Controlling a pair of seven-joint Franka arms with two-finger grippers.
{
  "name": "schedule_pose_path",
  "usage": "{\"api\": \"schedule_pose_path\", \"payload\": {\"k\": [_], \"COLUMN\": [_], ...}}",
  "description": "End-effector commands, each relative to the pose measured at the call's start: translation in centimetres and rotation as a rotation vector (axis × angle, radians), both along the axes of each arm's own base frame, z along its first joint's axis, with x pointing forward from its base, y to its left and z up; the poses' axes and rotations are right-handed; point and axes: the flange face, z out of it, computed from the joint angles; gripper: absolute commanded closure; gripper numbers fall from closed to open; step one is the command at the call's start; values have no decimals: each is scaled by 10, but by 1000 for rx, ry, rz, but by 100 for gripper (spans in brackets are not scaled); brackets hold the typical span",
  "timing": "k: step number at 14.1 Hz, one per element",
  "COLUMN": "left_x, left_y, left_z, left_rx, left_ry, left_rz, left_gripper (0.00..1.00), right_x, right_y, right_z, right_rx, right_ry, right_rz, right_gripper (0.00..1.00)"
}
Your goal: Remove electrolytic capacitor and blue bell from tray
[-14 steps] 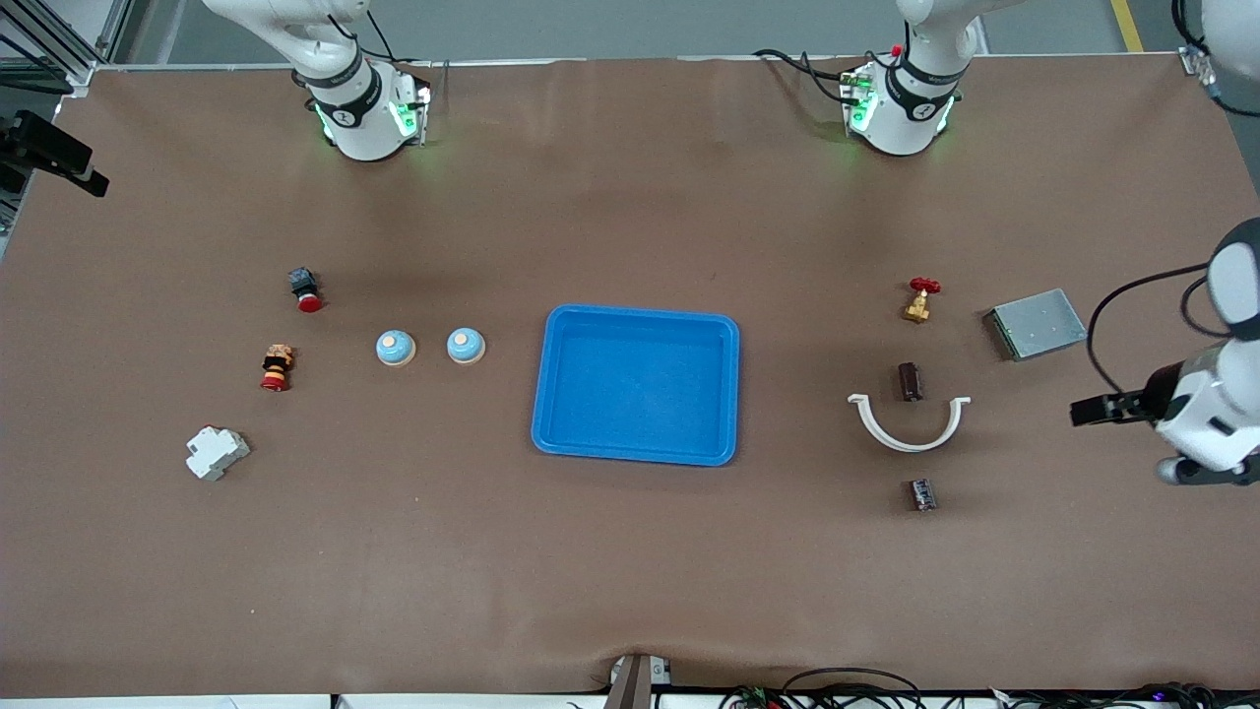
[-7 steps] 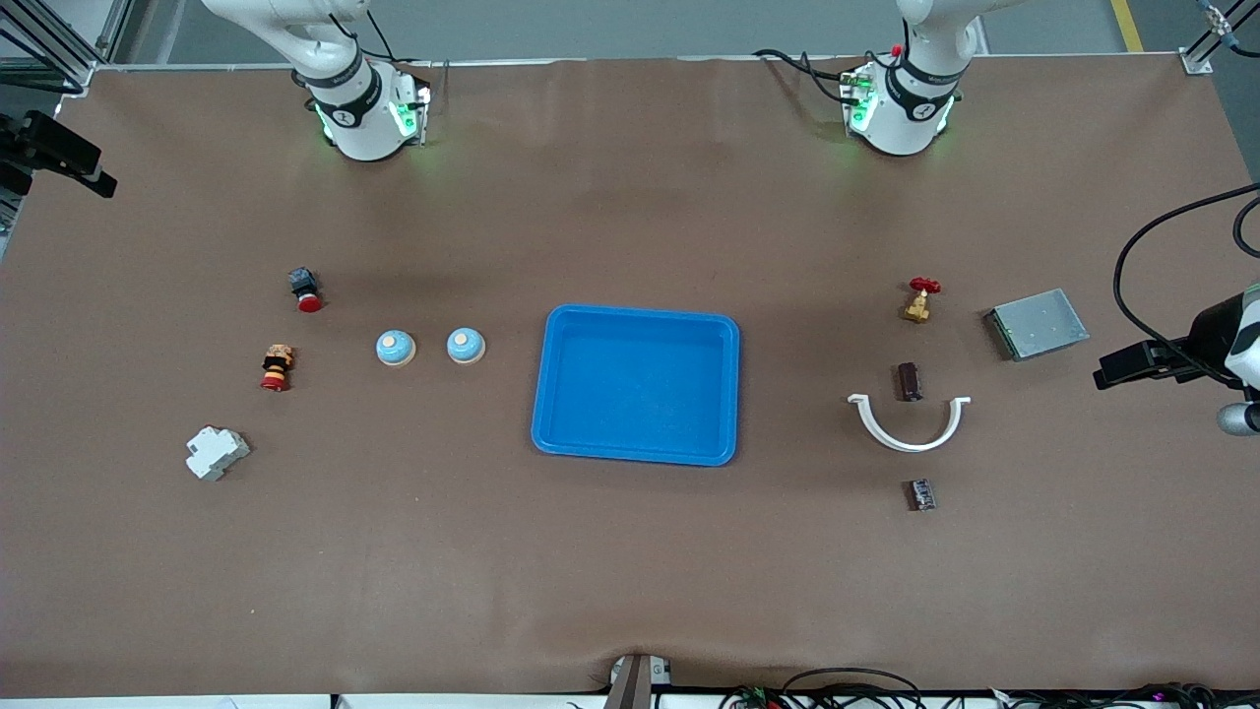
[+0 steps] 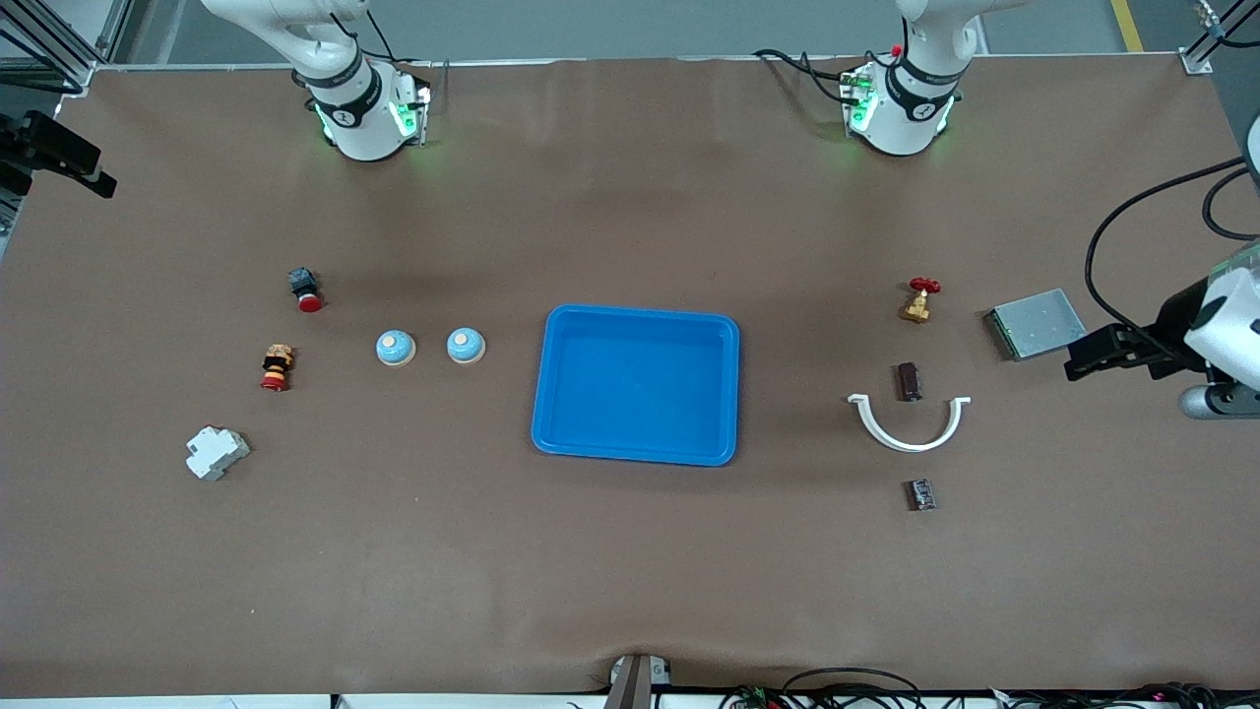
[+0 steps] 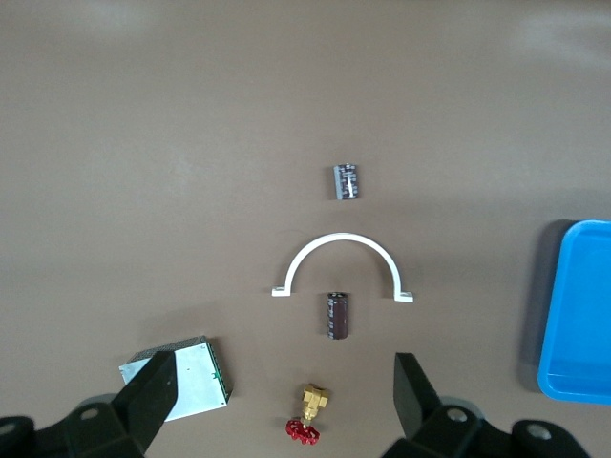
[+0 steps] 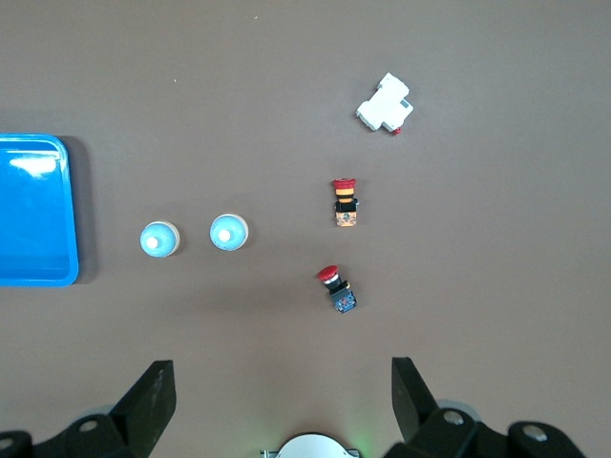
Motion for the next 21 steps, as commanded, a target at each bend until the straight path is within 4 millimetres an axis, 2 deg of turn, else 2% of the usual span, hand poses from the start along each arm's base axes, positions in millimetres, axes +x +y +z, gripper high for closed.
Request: {"api": "schedule_pose_path", "payload": {"k": [1, 3, 5, 7, 14, 17, 21], "left_x": [-23, -28, -30, -35, -35, -33, -26], "left_y": [-10, -10, -18, -11, -9, -17, -18], "left_z": [18, 23, 19, 22, 26, 27, 11], "left_rx": [27, 32, 33, 23, 2, 1, 0], "left_ry": [-17, -28, -58, -68, -71, -71, -45], "left_rz": [-8, -5, -11, 12, 17, -3, 3], "left_gripper": [0, 0, 0, 0, 0, 0, 0], "right_x": [-5, -5, -6, -7, -7, -7, -6], "right_y": [2, 3, 3, 4, 6, 10, 10], "right_z": [4, 2, 1, 1, 1, 1, 1], "right_rx": [-14, -17, -35, -36, -36, -37, -37], "right_ry": [5, 15, 28, 35, 36, 35, 32], "right_rz": [-11, -11, -10, -6, -5, 6, 4], "right_gripper": [0, 0, 0, 0, 0, 0, 0]}}
